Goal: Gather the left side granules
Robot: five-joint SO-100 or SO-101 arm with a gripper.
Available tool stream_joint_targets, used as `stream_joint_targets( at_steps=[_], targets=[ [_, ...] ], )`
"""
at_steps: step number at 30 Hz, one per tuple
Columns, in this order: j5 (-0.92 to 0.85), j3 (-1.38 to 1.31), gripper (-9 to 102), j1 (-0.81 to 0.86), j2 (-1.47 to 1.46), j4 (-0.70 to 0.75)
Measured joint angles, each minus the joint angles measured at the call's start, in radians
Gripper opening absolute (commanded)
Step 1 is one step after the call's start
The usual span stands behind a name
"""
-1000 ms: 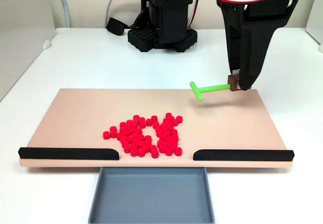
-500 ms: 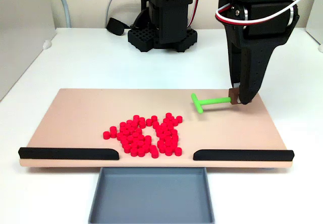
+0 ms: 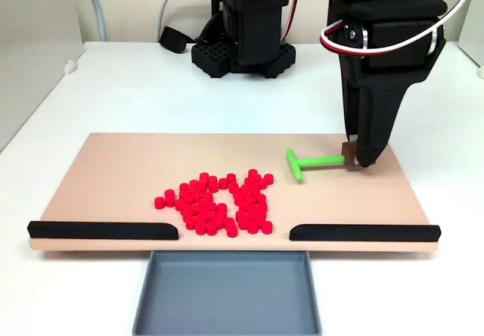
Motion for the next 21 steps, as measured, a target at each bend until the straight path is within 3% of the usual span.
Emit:
stream_joint_targets(
  at_steps=[21],
  targets=[
    [-0.002,-0.049,0,0.035,-0.067,0.000]
  ],
)
